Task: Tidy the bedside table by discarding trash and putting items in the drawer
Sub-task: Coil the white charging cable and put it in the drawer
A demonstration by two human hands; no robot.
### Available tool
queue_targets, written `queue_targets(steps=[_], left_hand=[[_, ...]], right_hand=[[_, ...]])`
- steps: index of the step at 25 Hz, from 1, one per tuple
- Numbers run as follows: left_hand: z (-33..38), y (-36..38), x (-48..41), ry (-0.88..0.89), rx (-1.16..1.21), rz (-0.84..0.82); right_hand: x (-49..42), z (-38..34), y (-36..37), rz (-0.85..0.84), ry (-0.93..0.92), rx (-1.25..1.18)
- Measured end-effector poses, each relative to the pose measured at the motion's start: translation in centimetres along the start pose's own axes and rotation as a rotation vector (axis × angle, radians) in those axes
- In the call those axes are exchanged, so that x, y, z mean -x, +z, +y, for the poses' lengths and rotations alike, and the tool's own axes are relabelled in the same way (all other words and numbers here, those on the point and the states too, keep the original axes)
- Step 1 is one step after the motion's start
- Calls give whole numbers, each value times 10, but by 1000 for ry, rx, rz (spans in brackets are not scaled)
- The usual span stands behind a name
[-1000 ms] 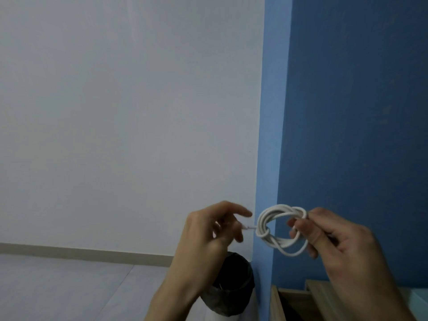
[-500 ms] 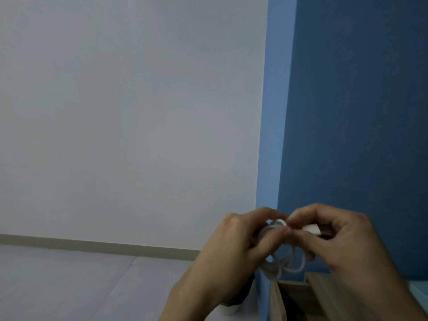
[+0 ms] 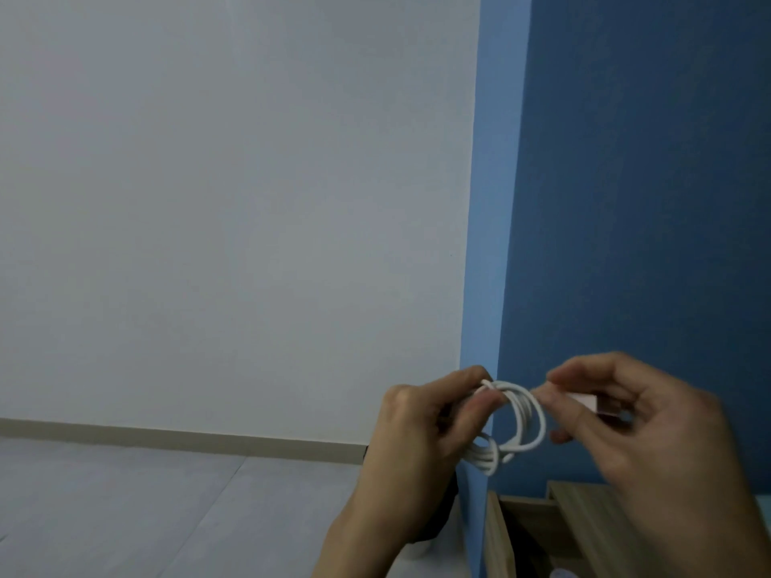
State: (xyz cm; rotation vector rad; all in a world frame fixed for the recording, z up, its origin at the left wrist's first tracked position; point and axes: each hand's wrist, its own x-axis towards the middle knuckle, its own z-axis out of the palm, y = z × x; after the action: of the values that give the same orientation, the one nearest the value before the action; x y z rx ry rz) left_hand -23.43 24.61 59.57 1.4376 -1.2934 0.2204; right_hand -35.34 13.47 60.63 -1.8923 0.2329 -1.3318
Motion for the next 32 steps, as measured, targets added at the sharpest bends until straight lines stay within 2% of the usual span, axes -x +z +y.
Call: queue_targets(steps=[4, 11, 14, 16, 19, 23, 26, 29, 32], left_hand=[[-10, 4, 4, 25, -93, 76], [-14, 16, 8, 66, -132, 94], [-16, 20, 3, 56, -101, 102], [-15, 24, 0, 53, -42, 109], [-12, 34, -2, -47, 169, 144], [-24, 44, -2, -111, 255, 6], [-34, 55, 2, -217, 515, -120], [-46, 74, 7, -356, 711, -115], [-60, 101, 13, -445, 711, -140]], right_hand=[[17, -2, 6, -89, 112, -177], [28, 0, 9, 65, 106, -100], [21, 2, 5, -26, 206, -286], [12, 9, 1, -97, 263, -306], [3, 13, -2, -213, 209, -145], [1, 25, -13, -111, 202, -194], [3, 44, -15, -63, 210, -95], [6, 61, -17, -76, 238, 33], [19, 85, -26, -118, 328, -58]])
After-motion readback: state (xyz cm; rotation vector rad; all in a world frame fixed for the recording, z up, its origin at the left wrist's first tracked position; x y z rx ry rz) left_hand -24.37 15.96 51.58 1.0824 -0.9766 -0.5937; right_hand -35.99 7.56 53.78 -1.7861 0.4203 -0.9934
